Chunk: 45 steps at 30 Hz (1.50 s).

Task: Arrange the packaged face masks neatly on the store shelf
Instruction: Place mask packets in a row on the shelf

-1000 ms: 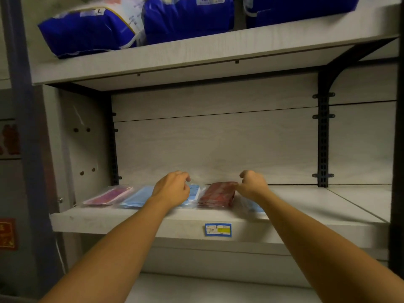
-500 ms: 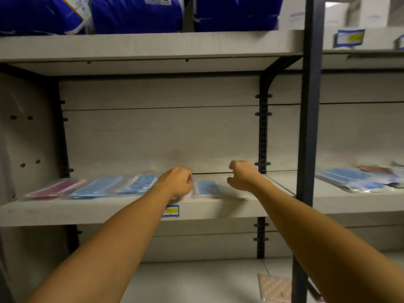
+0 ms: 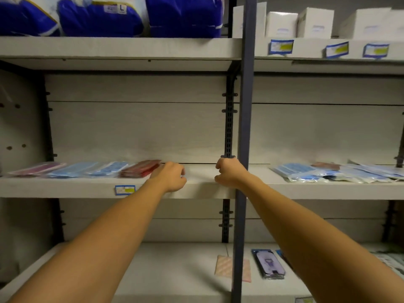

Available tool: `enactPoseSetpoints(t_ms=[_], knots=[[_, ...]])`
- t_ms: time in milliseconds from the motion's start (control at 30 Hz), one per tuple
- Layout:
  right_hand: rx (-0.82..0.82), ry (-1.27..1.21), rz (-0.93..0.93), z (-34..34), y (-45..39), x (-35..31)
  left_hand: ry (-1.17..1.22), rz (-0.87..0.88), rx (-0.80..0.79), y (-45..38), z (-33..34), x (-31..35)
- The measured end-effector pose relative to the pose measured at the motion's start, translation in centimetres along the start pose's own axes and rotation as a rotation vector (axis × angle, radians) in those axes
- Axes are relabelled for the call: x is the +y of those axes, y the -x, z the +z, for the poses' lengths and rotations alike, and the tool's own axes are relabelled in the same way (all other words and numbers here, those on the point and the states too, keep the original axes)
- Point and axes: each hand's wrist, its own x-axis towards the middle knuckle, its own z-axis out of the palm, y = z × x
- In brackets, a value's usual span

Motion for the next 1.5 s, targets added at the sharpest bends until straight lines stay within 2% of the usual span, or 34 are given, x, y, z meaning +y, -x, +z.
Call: enactPoseSetpoints(t_ms=[267, 467, 767, 1267, 1500], knots=[[0.018, 0.023, -0.035, -3.0, 6.1, 5.7, 0.046, -0.019, 0.034, 3.2, 0.7, 9.3], [-0.017, 0.164, 0.096, -6.9, 9.3, 12.8, 0.078, 0.057, -0.026, 2.6, 1.7, 16.5], [-0.03, 0.193, 0.23, -10.1, 11.7, 21.4, 0.109, 0.199, -0.087, -1.1, 2.9, 26.1], [0.146, 0.196, 0.405, -12.2, 4.6, 34.7, 0.141, 0.124, 0.016, -13.6, 8.7, 31.4], [0.209, 0.14, 0.412, -11.6, -0.4, 38.2, 0.155, -0.061, -0.101, -18.7, 9.6, 32.6]])
